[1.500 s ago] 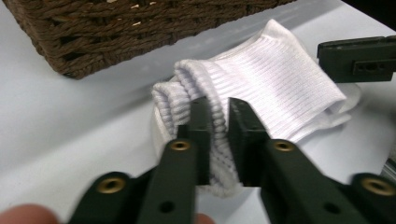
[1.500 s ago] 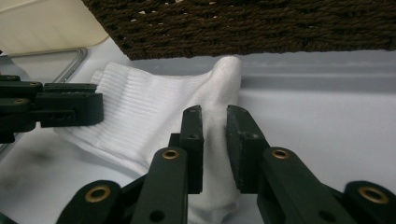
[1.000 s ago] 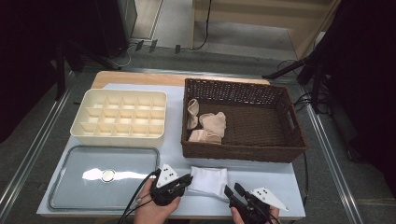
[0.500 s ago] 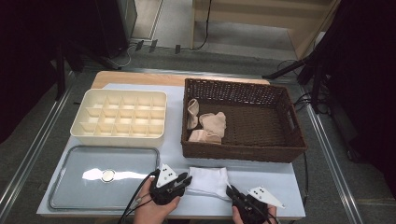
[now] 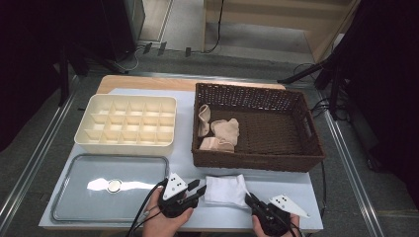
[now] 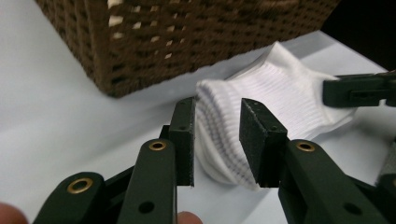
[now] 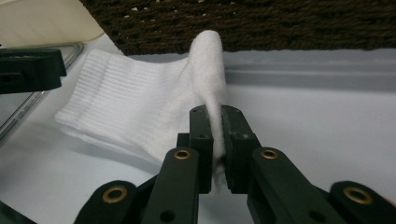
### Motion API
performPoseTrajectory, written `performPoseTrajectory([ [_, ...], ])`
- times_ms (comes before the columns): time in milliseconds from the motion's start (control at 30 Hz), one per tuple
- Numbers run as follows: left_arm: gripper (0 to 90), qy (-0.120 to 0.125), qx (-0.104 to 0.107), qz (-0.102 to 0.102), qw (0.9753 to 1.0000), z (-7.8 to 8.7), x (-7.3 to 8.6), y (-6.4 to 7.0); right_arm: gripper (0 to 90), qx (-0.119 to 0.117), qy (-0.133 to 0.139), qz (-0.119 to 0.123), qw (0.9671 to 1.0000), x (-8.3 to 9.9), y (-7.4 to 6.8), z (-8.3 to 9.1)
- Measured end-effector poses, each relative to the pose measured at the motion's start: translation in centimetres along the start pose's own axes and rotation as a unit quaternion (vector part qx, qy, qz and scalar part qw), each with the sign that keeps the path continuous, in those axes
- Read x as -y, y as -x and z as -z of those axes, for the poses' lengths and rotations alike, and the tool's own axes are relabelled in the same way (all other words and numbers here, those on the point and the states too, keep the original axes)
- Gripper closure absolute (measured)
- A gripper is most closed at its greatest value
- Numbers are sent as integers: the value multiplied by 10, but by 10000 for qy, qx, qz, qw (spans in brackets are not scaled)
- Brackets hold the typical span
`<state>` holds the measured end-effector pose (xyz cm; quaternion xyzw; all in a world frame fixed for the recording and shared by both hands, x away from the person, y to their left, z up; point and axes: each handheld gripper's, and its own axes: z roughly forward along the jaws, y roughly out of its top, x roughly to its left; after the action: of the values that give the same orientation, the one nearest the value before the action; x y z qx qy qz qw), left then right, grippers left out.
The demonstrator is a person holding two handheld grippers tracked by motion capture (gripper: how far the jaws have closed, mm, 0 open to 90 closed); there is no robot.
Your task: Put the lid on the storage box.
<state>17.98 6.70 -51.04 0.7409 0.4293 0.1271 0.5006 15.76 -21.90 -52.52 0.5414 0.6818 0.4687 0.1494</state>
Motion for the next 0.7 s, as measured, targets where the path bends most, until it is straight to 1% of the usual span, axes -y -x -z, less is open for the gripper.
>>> performPoseTrajectory([
  [33,681,21,35,5,10000,0,-2,2,847,1,9,7,10000,-1,0,1],
  [67,683,35,133,104,9999,-1,-3,4,847,21,4,16,10000,-2,1,2],
  [100,686,43,201,107,9997,-1,-5,7,846,35,7,64,10000,-3,2,3],
  [133,688,69,207,22,9998,-2,-7,12,846,43,0,92,9999,-4,2,3],
  [167,690,63,262,-38,9996,-5,-9,16,846,29,-28,98,9999,-4,2,4],
  [233,707,36,331,-37,9994,-9,-9,21,846,21,-21,110,9999,-5,2,4],
  [267,715,29,367,-99,9993,-13,-9,25,846,22,-26,102,9999,-5,2,4],
  [300,730,2,394,-105,9992,-15,-9,27,846,15,-4,112,9999,-5,2,4],
  [333,758,-72,471,-102,9988,-21,-8,30,845,12,7,112,9999,-5,1,4],
  [400,800,-200,554,-148,9982,-32,-5,35,846,3,49,124,9999,-6,0,5],
  [500,825,-351,541,-135,9978,-45,-1,35,845,-76,104,91,9999,-7,-1,7],
  [567,844,-489,473,-118,9976,-55,2,34,845,-129,160,67,9998,-8,-2,9],
  [667,858,-562,438,-87,9974,-62,5,33,846,-261,198,40,9995,-10,-6,13],
  [700,863,-545,451,-47,9975,-63,5,33,846,-310,224,55,9993,-11,-7,13],
])
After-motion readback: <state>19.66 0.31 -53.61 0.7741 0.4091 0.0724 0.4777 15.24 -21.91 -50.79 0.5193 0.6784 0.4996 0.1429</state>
